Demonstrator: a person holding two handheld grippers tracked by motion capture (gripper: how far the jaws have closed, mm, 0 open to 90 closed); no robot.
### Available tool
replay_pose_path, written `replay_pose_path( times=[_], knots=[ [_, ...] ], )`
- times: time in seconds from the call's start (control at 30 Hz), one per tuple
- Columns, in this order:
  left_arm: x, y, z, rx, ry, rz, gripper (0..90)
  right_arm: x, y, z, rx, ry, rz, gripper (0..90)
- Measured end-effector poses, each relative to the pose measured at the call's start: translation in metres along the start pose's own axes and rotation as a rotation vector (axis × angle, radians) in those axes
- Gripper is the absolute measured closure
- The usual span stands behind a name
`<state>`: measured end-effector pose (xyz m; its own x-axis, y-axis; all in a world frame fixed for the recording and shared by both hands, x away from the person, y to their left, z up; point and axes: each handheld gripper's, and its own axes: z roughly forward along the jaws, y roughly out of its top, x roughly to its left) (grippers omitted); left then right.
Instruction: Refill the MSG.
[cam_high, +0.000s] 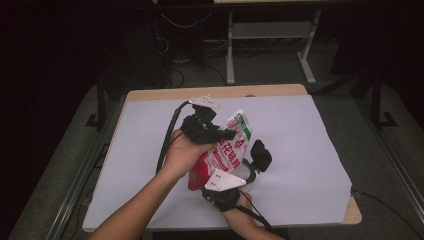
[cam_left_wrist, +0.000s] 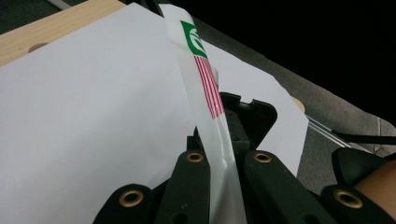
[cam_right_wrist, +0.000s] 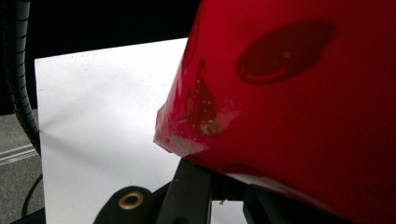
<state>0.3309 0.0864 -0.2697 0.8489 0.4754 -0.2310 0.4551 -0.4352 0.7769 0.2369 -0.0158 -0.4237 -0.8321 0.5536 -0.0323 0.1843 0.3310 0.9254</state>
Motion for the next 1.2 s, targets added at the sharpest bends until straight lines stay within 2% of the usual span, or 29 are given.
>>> replay_pose_path(
  times=[1.2],
  knots=[
    [-0.0011, 0.0006, 0.0030, 0.012, 0.011, -0.001, 89.9, 0.0016, 0.0010, 0.0020, -0.009, 0.009, 0.007, 89.9]
  ],
)
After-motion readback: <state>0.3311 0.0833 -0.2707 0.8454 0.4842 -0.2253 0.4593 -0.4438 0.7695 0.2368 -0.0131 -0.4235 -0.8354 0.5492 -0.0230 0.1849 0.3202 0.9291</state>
